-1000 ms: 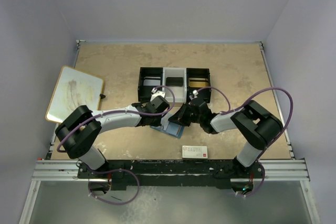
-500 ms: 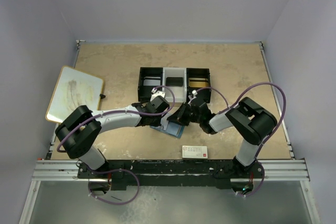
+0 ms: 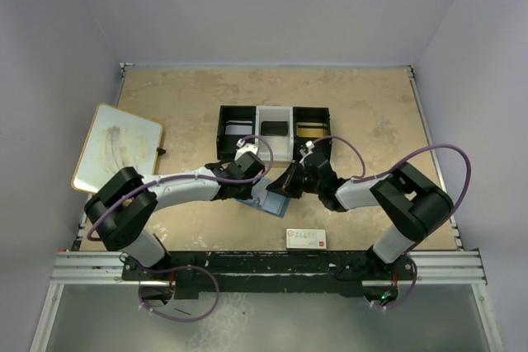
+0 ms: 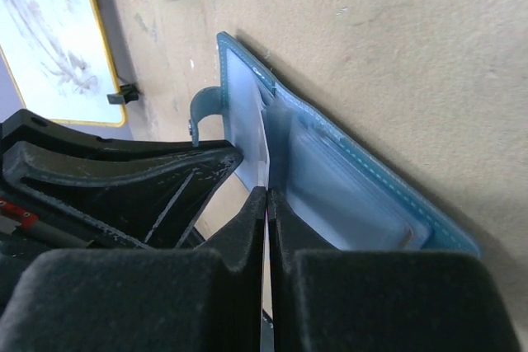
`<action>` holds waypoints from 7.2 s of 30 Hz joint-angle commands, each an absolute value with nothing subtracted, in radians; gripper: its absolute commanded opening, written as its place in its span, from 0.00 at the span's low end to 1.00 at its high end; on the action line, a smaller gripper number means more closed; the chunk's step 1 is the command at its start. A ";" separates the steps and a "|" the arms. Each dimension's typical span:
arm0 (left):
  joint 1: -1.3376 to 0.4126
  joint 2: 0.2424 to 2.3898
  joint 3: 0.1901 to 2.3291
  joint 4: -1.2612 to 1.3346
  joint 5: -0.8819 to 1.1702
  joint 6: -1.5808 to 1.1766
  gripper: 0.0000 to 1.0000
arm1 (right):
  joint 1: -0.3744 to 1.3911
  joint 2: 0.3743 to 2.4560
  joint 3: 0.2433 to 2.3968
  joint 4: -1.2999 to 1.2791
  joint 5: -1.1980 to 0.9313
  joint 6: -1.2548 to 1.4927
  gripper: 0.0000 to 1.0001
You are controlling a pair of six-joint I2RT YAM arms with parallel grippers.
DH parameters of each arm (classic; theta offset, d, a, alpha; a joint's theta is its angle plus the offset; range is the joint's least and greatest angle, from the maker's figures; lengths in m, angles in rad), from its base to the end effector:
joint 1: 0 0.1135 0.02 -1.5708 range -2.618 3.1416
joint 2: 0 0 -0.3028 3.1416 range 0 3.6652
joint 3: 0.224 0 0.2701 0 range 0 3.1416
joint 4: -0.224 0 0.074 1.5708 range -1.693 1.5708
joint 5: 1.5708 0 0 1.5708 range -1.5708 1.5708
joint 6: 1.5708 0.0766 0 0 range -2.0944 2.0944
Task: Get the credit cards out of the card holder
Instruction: Remove the credit card from the card holder, then place the credit card in the storage box.
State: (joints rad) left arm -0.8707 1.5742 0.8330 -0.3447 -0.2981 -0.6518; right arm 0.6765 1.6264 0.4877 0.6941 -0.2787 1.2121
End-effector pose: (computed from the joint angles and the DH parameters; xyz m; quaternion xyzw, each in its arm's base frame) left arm 0.2262 -0.2336 0.1525 0.0694 0.9581 -0.0594 0.2713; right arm 0.2479 0.2261 0.1383 0.1501 0.8272 0.4971 0.2148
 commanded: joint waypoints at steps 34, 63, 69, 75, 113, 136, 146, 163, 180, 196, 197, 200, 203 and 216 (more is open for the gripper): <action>-0.865 1.555 0.825 -0.292 -0.257 -0.694 0.11 | 0.646 1.718 0.466 0.827 -0.331 1.205 0.19; -0.865 1.556 0.821 -0.276 -0.226 -0.707 0.09 | 0.720 1.805 0.454 0.938 -0.292 1.340 0.18; -0.865 1.558 0.822 -0.279 -0.227 -0.709 0.08 | 0.719 1.826 0.459 0.949 -0.300 1.351 0.18; -0.865 1.561 0.834 -0.287 -0.237 -0.709 0.08 | 0.714 1.789 0.457 0.931 -0.284 1.335 0.02; -0.594 1.099 0.856 -0.607 -0.538 -0.636 0.76 | 0.693 1.305 0.673 0.627 -0.117 0.523 0.00; -0.247 0.900 0.825 -0.592 -0.643 -0.516 0.83 | 0.753 1.880 1.478 0.016 -0.070 -0.184 0.00; -0.246 0.917 0.835 -0.594 -0.686 -0.508 0.83 | 0.775 2.044 1.674 -0.073 0.067 -0.392 0.00; -0.245 0.910 0.834 -0.587 -0.699 -0.492 0.83 | 0.790 2.177 1.785 -0.123 0.151 -0.689 0.00; -0.245 0.878 0.836 -0.597 -0.749 -0.500 0.83 | 0.793 2.275 1.870 -0.147 0.172 -0.809 0.01; -0.245 0.878 0.834 -0.597 -0.748 -0.500 0.83 | 0.792 2.328 1.884 -0.122 0.208 -0.839 0.07; -0.245 0.879 0.834 -0.598 -0.747 -0.500 0.83 | 0.791 2.330 1.880 -0.119 0.217 -0.838 0.09; -0.245 0.879 0.833 -0.597 -0.746 -0.499 0.83 | 0.791 2.332 1.869 -0.114 0.231 -0.838 0.10; -0.245 0.883 0.832 -0.596 -0.740 -0.497 0.83 | 0.792 2.332 1.872 -0.134 0.209 -0.829 0.13; -0.245 0.892 0.830 -0.594 -0.729 -0.495 0.82 | 0.790 2.314 1.870 -0.177 0.191 -0.744 0.37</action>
